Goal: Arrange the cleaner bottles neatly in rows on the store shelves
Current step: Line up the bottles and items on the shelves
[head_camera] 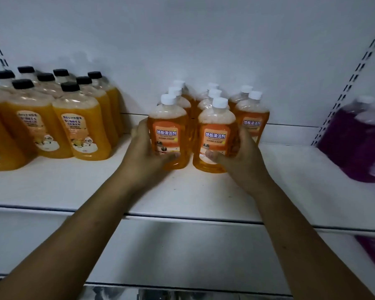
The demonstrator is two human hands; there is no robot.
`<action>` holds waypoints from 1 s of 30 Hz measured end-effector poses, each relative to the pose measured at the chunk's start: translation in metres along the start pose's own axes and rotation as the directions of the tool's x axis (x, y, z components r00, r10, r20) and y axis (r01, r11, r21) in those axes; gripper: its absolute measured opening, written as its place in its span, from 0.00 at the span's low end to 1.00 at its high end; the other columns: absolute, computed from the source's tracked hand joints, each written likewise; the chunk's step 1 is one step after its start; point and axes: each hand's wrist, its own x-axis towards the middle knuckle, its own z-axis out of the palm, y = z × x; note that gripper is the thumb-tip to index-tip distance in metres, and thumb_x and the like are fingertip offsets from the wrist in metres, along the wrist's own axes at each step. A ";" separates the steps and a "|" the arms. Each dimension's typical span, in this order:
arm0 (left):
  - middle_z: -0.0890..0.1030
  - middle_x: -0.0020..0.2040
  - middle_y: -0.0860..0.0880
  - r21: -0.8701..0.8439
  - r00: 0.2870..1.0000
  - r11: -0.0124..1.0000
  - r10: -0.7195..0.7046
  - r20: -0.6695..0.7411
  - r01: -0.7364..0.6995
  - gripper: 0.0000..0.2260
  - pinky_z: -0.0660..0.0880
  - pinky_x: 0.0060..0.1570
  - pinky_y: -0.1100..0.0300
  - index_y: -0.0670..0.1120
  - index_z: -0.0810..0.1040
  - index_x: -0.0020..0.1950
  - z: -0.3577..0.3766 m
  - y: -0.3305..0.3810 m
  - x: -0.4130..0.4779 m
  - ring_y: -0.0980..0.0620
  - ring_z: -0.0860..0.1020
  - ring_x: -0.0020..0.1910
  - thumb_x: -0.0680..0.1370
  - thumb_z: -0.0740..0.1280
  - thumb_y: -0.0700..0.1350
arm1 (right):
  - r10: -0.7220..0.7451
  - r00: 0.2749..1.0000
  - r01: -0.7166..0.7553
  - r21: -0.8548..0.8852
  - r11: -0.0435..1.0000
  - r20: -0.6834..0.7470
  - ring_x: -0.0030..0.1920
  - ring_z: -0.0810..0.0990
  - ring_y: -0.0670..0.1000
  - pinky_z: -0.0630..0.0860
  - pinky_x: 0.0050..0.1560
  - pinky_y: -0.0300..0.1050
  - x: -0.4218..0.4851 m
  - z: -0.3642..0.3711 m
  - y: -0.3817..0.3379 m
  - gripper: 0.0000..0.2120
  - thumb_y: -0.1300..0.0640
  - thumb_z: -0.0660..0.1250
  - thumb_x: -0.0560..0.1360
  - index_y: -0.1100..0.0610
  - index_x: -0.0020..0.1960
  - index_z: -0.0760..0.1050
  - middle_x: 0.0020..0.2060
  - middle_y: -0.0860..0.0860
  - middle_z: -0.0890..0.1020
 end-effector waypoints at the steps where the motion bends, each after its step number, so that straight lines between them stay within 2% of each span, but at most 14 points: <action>1: 0.72 0.70 0.60 -0.017 1.000 1.000 0.002 0.031 -0.002 0.39 0.73 0.57 0.67 0.58 0.61 0.79 -0.001 0.000 0.001 0.66 0.75 0.59 0.75 0.80 0.49 | -0.007 1.000 0.007 -0.015 1.000 -0.020 0.70 0.77 0.50 0.78 0.67 0.55 -0.001 0.001 -0.001 0.40 0.49 0.80 0.72 0.45 0.78 0.62 0.72 0.45 0.75; 2: 0.73 0.69 0.61 -0.027 0.998 1.000 0.008 0.057 -0.006 0.39 0.74 0.58 0.66 0.58 0.59 0.80 -0.001 0.000 0.001 0.66 0.76 0.60 0.75 0.79 0.48 | -0.013 0.999 0.012 -0.022 1.000 -0.038 0.68 0.77 0.48 0.78 0.65 0.51 -0.003 0.000 -0.001 0.41 0.49 0.81 0.72 0.45 0.78 0.62 0.71 0.44 0.75; 4: 0.74 0.71 0.61 -0.028 0.996 0.999 0.020 0.091 -0.018 0.39 0.76 0.65 0.57 0.58 0.59 0.80 -0.001 -0.001 0.000 0.60 0.77 0.65 0.77 0.78 0.48 | -0.012 0.999 0.011 -0.036 0.999 -0.042 0.66 0.77 0.46 0.78 0.62 0.47 -0.004 -0.001 0.000 0.43 0.51 0.82 0.70 0.44 0.77 0.61 0.70 0.43 0.74; 6: 0.75 0.71 0.60 -0.021 0.994 0.999 0.027 0.101 -0.025 0.38 0.76 0.68 0.52 0.58 0.59 0.80 -0.002 0.000 0.000 0.57 0.76 0.68 0.77 0.77 0.48 | -0.003 1.000 0.004 -0.057 0.998 0.005 0.67 0.76 0.46 0.78 0.64 0.50 -0.004 -0.001 0.002 0.45 0.53 0.83 0.70 0.44 0.78 0.59 0.71 0.42 0.73; 8: 0.74 0.72 0.59 -0.010 0.993 1.000 0.022 0.114 -0.021 0.38 0.76 0.69 0.51 0.58 0.58 0.80 -0.002 0.001 0.001 0.56 0.76 0.68 0.77 0.77 0.49 | 0.000 1.000 0.002 -0.061 0.998 0.031 0.69 0.75 0.46 0.77 0.68 0.54 -0.004 0.000 0.003 0.46 0.54 0.83 0.69 0.43 0.77 0.59 0.72 0.41 0.73; 13: 0.74 0.74 0.58 -0.006 0.991 0.999 0.036 0.126 -0.036 0.38 0.74 0.67 0.54 0.59 0.58 0.80 0.001 0.004 0.001 0.56 0.75 0.69 0.77 0.77 0.49 | -0.006 1.000 0.007 -0.072 0.997 0.014 0.69 0.74 0.45 0.76 0.69 0.56 -0.001 0.003 0.001 0.45 0.55 0.82 0.70 0.43 0.77 0.59 0.70 0.40 0.73; 18: 0.74 0.74 0.58 0.008 0.993 0.999 0.040 0.112 -0.041 0.38 0.75 0.69 0.52 0.61 0.58 0.78 0.006 -0.002 0.003 0.56 0.76 0.69 0.76 0.77 0.51 | -0.023 1.000 0.024 -0.081 0.996 0.011 0.68 0.73 0.44 0.75 0.69 0.57 0.000 0.004 0.005 0.43 0.53 0.81 0.71 0.40 0.76 0.58 0.68 0.37 0.71; 21: 0.73 0.75 0.58 0.016 0.994 0.999 0.035 0.107 -0.037 0.40 0.75 0.71 0.48 0.61 0.58 0.79 0.006 -0.003 0.003 0.55 0.75 0.70 0.75 0.78 0.54 | -0.039 0.999 0.039 -0.088 0.995 0.005 0.68 0.73 0.44 0.76 0.68 0.54 -0.002 0.003 0.005 0.44 0.53 0.82 0.71 0.39 0.75 0.58 0.69 0.39 0.71; 24: 0.70 0.77 0.53 0.041 0.996 0.998 0.034 0.087 -0.038 0.46 0.74 0.72 0.43 0.60 0.56 0.81 0.003 -0.001 -0.002 0.52 0.73 0.74 0.71 0.78 0.62 | -0.059 0.998 0.057 -0.118 0.991 -0.019 0.67 0.74 0.43 0.77 0.62 0.44 -0.005 -0.002 0.003 0.47 0.51 0.83 0.68 0.43 0.77 0.59 0.71 0.41 0.72; 27: 0.58 0.84 0.53 0.165 0.999 0.985 0.048 -0.009 -0.046 0.52 0.66 0.77 0.41 0.61 0.47 0.84 -0.003 0.008 -0.017 0.48 0.62 0.82 0.70 0.73 0.71 | -0.103 0.991 0.087 -0.186 0.979 -0.080 0.69 0.75 0.45 0.77 0.64 0.45 -0.016 -0.016 -0.002 0.47 0.43 0.82 0.67 0.44 0.78 0.61 0.74 0.44 0.72; 28: 0.57 0.85 0.53 0.247 0.994 0.965 0.102 -0.042 -0.089 0.52 0.64 0.77 0.43 0.60 0.46 0.85 -0.006 0.012 -0.025 0.48 0.59 0.83 0.71 0.71 0.72 | -0.123 0.988 0.101 -0.216 0.971 -0.094 0.69 0.75 0.46 0.77 0.65 0.46 -0.024 -0.022 -0.004 0.46 0.40 0.81 0.67 0.45 0.78 0.61 0.74 0.45 0.72; 30: 0.62 0.83 0.48 0.388 0.960 0.892 0.274 -0.050 -0.234 0.48 0.63 0.76 0.47 0.53 0.52 0.85 -0.011 0.023 -0.042 0.46 0.61 0.81 0.74 0.68 0.73 | -0.151 0.983 0.119 -0.274 0.954 -0.100 0.68 0.75 0.46 0.77 0.65 0.46 -0.044 -0.035 -0.007 0.44 0.35 0.77 0.68 0.45 0.77 0.63 0.73 0.45 0.72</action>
